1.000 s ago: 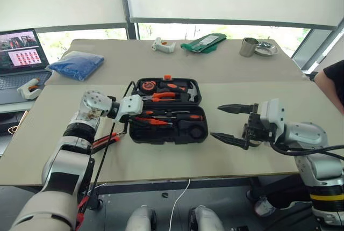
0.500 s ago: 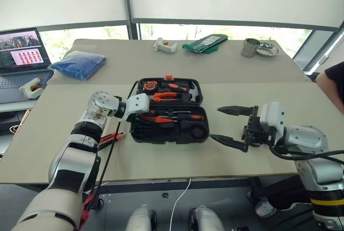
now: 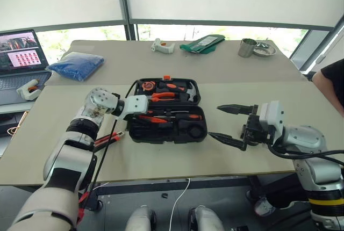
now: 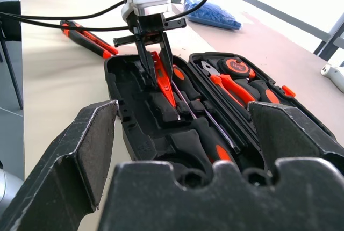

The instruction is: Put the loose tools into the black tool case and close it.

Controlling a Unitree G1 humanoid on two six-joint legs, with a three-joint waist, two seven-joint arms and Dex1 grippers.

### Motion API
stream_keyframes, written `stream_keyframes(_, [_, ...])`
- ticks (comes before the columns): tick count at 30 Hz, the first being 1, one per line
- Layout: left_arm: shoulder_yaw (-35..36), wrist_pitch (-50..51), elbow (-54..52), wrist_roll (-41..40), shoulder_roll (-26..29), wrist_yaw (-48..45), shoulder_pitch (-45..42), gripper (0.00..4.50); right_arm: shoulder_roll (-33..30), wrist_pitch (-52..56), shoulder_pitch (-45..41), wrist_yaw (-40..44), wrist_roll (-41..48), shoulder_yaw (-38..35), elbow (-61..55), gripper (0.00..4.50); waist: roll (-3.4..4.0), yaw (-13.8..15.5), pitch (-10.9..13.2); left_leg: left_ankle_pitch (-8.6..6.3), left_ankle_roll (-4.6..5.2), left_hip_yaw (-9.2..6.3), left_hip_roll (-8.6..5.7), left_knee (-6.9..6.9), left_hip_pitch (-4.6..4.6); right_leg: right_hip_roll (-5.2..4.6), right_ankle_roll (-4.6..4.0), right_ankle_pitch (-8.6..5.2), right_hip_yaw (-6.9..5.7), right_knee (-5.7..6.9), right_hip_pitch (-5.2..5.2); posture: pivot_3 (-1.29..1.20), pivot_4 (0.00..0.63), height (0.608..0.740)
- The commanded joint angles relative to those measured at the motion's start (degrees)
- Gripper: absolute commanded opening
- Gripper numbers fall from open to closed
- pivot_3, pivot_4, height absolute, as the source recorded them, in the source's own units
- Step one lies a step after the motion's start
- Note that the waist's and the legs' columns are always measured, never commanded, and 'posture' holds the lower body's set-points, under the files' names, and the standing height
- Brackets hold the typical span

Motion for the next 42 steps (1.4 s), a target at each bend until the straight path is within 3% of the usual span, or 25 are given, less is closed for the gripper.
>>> stream_keyframes(1, [-0.9,1.9,0.6,1.1,1.0,-1.3,1.5,0.50,0.1,-0.7,-1.0,-0.2,0.3,-0.8,-1.1,4.50,0.00,0.0,0.0,0.00,0.00,0.00,0.00,0.00,0.00,0.00,0.00,0.00,0.00,0.00,0.00,0.00,0.150,0.740])
stream_keyframes(2, [-0.3,3.1,0.6,0.1,0.7,-2.0,1.6,0.50,0.2,-0.7,-1.0,-0.1,0.3,-0.7,-1.0,4.50,0.00,-0.1,0.0,0.00,0.00,0.00,0.00,0.00,0.00,0.00,0.00,0.00,0.00,0.00,0.00,0.00,0.150,0.740])
stream_keyframes(4, [1.4,4.0,0.1,-2.6,0.2,-3.6,2.0,1.50,0.2,-0.5,-1.0,0.0,0.5,-0.6,-1.0,4.50,0.00,-0.1,0.0,0.00,0.00,0.00,0.00,0.01,0.00,0.00,0.00,0.00,0.00,0.00,0.00,0.00,0.150,0.740])
stream_keyframes(9, [5.1,-0.7,-0.1,-6.2,2.4,-4.6,2.6,3.20,0.5,-0.1,-0.7,0.5,1.4,-0.7,-1.2,4.50,0.00,-0.3,0.0,-0.01,0.01,0.00,0.00,-0.01,-0.02,0.00,0.00,0.00,0.01,0.00,-0.03,0.00,0.150,0.740])
stream_keyframes(17, [12.6,0.4,-2.2,-15.0,1.5,-6.5,3.2,3.20,1.2,0.4,0.6,0.2,2.4,-1.4,-1.6,4.50,0.00,0.7,0.0,-0.04,0.06,-0.02,-0.02,0.10,-0.14,-0.12,0.04,0.03,-0.02,-0.02,-0.03,0.00,0.150,0.740])
stream_keyframes(24, [13.0,-0.3,-3.7,-16.0,-1.0,-6.4,6.1,0.57,2.0,0.3,1.6,-0.5,2.4,-1.5,-2.0,4.50,0.00,0.5,0.0,-0.07,0.12,0.02,-0.05,0.12,-0.14,-0.12,0.09,0.06,-0.01,-0.04,-0.01,0.00,0.150,0.740])
stream_keyframes(26, [12.1,-1.9,-3.2,-14.9,-1.4,-6.3,6.8,0.04,2.1,0.3,1.8,-0.7,2.4,-1.7,-2.0,4.50,0.00,0.4,0.0,-0.06,0.11,0.02,-0.08,0.12,-0.14,-0.09,0.09,0.06,-0.02,-0.03,-0.01,0.00,0.150,0.740])
stream_keyframes(42, [9.9,-2.4,2.5,-9.1,-3.3,3.2,6.4,0.04,2.3,0.4,3.2,-1.9,2.3,-2.4,-3.1,4.50,0.00,0.5,0.0,-0.06,0.11,0.01,-0.04,0.13,-0.10,-0.10,0.10,0.07,-0.01,-0.03,0.02,0.00,0.150,0.740])
